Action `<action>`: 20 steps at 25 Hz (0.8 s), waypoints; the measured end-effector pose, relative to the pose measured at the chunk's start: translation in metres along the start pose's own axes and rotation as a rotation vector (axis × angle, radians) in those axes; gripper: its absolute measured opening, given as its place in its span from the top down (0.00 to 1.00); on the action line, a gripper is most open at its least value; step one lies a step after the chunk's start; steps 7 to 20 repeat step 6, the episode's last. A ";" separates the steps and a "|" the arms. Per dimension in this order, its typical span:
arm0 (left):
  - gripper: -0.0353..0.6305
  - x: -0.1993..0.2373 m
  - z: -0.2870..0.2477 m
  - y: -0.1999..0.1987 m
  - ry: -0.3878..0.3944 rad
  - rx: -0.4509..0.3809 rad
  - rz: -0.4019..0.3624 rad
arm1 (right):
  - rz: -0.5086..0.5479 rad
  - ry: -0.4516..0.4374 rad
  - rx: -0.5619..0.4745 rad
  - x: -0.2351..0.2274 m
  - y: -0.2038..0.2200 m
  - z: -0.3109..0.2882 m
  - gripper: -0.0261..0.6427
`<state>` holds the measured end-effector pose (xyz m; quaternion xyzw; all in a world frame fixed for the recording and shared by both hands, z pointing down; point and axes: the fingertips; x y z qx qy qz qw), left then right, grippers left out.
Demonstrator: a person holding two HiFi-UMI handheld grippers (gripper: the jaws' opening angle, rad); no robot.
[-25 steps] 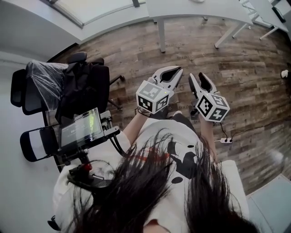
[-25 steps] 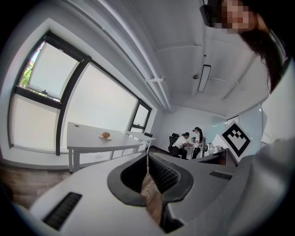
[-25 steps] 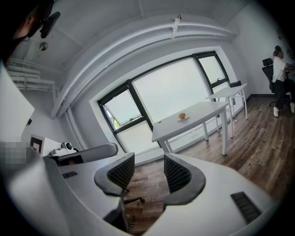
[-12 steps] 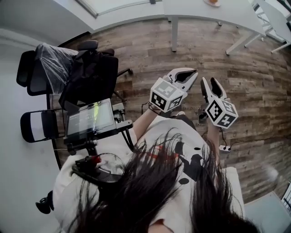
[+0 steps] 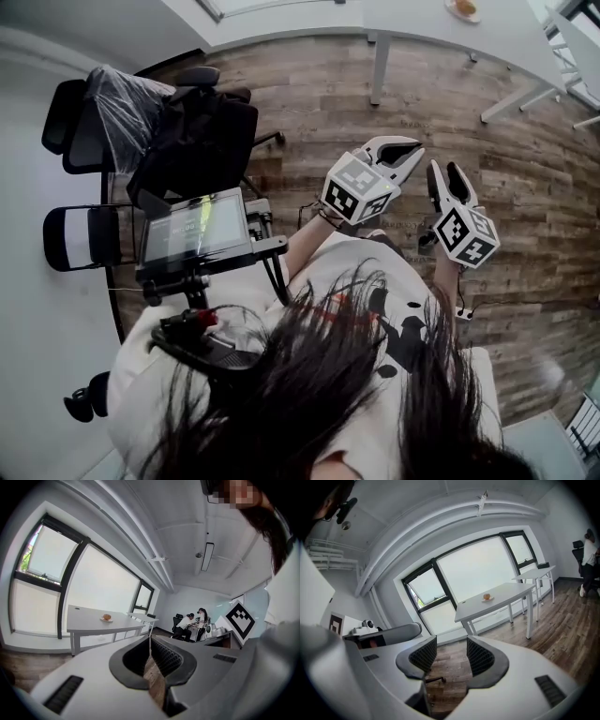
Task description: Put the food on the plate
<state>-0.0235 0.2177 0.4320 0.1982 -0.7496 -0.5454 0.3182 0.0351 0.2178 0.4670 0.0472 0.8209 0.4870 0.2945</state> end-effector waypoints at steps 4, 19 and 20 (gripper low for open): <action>0.93 0.005 -0.002 -0.002 0.003 0.003 -0.002 | -0.004 0.003 0.003 -0.001 -0.002 -0.007 0.65; 0.93 0.008 -0.003 -0.003 0.005 0.004 -0.003 | -0.005 0.006 0.003 -0.001 -0.004 -0.010 0.65; 0.93 0.008 -0.003 -0.003 0.005 0.004 -0.003 | -0.005 0.006 0.003 -0.001 -0.004 -0.010 0.65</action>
Point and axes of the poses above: the fingertips, and each gripper's own axes: z backward along the fingers, x to its left, y out of its underside, and after that the axes turned 4 degrees about -y, right-handed
